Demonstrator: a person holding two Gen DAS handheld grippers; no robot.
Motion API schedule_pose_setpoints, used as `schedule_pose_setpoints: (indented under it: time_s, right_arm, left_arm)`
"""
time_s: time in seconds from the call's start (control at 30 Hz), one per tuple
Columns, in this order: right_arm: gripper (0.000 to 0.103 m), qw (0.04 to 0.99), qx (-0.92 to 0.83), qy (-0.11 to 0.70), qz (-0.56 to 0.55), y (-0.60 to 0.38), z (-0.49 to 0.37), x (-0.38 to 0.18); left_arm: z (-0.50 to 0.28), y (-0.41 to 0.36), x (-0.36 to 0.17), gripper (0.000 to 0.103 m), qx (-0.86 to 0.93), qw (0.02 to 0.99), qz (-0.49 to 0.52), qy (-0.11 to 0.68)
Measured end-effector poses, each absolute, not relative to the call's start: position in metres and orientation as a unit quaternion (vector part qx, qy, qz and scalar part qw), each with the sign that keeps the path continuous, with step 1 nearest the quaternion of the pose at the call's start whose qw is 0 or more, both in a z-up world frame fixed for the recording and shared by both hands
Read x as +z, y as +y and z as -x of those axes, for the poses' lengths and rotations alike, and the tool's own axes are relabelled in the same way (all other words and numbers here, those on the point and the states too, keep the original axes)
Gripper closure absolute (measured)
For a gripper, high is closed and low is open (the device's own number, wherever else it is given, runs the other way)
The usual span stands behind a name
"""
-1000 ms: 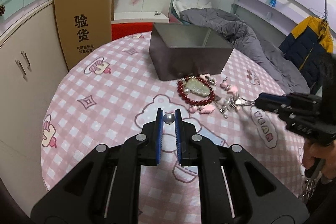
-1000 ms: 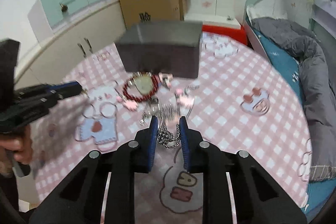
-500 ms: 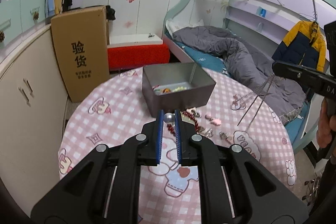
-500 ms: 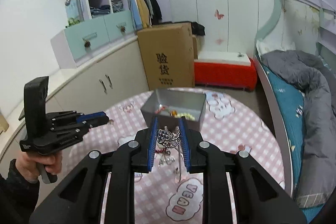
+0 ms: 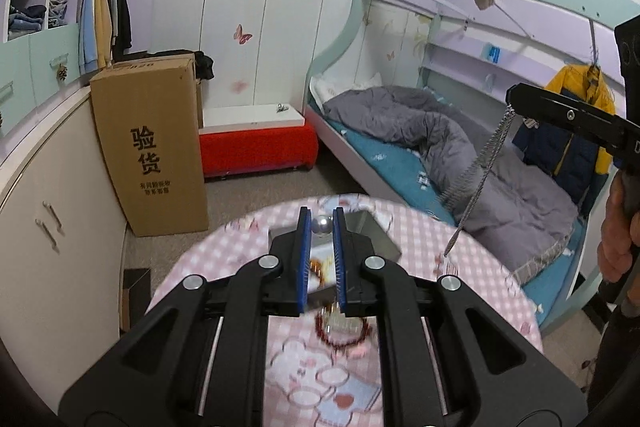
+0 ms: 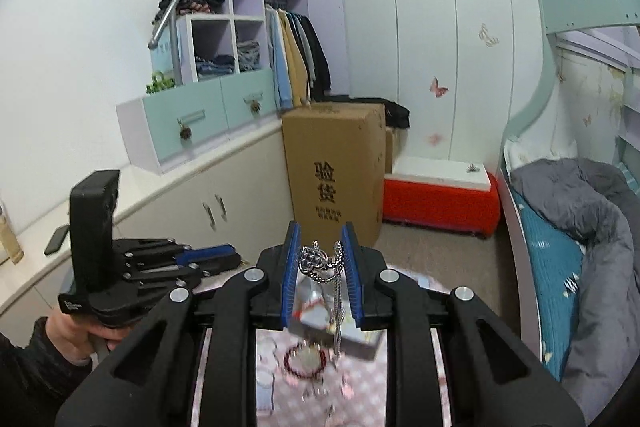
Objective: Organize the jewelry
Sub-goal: 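Lift both held pieces over the grey box and open both tools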
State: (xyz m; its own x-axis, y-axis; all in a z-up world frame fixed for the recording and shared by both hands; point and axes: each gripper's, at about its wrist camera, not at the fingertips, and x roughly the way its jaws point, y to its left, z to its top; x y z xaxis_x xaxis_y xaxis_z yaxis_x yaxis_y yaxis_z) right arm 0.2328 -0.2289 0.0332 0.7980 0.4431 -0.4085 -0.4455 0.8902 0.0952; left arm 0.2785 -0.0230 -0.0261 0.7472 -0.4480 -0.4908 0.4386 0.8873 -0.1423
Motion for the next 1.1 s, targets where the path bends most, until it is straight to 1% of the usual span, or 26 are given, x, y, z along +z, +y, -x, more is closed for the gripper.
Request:
schedule_pose_setpoints:
  time_s: [0.2, 0.37, 0.4, 0.43, 0.47, 0.5, 0.53, 0.57, 0.63, 0.67, 0.77, 1.1]
  right_arm:
    - [0.084, 0.943, 0.24, 0.229, -0.004, -0.224, -0.27, 0.032]
    - [0.084, 0.932, 0.238, 0.271, -0.018, -0.219, -0.308, 0.005]
    - [0.084, 0.931, 0.236, 0.278, -0.021, -0.219, -0.313, 0.0]
    - [0.083, 0.928, 0.233, 0.289, -0.024, -0.219, -0.321, -0.008]
    - [0.081, 0.926, 0.228, 0.3, -0.031, -0.221, -0.328, -0.017]
    - [0.08, 0.925, 0.223, 0.306, -0.038, -0.223, -0.333, -0.022]
    - [0.064, 0.923, 0.216, 0.315, -0.048, -0.227, -0.339, -0.03]
    - [0.039, 0.922, 0.207, 0.323, -0.058, -0.231, -0.344, -0.037]
    - [0.014, 0.925, 0.186, 0.325, -0.069, -0.24, -0.345, -0.045]
    - [0.009, 0.926, 0.178, 0.323, -0.078, -0.245, -0.344, -0.047]
    - [0.008, 0.925, 0.159, 0.329, -0.102, -0.257, -0.342, -0.049]
    - [0.008, 0.936, 0.136, 0.309, -0.097, -0.263, -0.315, -0.036]
  left_arm:
    - [-0.312, -0.041, -0.017, 0.092, -0.241, 0.931, 0.0, 0.274]
    - [-0.339, -0.056, -0.029, 0.091, -0.238, 0.923, -0.008, 0.303]
    - [-0.342, -0.058, -0.031, 0.09, -0.236, 0.922, -0.01, 0.307]
    - [-0.348, -0.06, -0.035, 0.07, -0.233, 0.92, -0.012, 0.314]
    - [-0.351, -0.062, -0.037, 0.023, -0.224, 0.921, -0.012, 0.318]
    - [-0.352, -0.061, -0.039, 0.007, -0.211, 0.925, -0.01, 0.314]
    - [-0.352, -0.059, -0.04, 0.006, -0.202, 0.931, -0.004, 0.303]
    - [-0.353, -0.056, -0.042, 0.006, -0.194, 0.933, 0.002, 0.303]
    - [-0.354, -0.051, -0.047, 0.006, -0.179, 0.933, 0.006, 0.312]
    - [-0.353, -0.049, -0.047, 0.006, -0.168, 0.935, 0.005, 0.311]
    - [-0.346, -0.04, -0.049, 0.006, -0.141, 0.941, 0.006, 0.306]
    - [-0.311, -0.023, -0.034, 0.006, -0.104, 0.956, 0.01, 0.274]
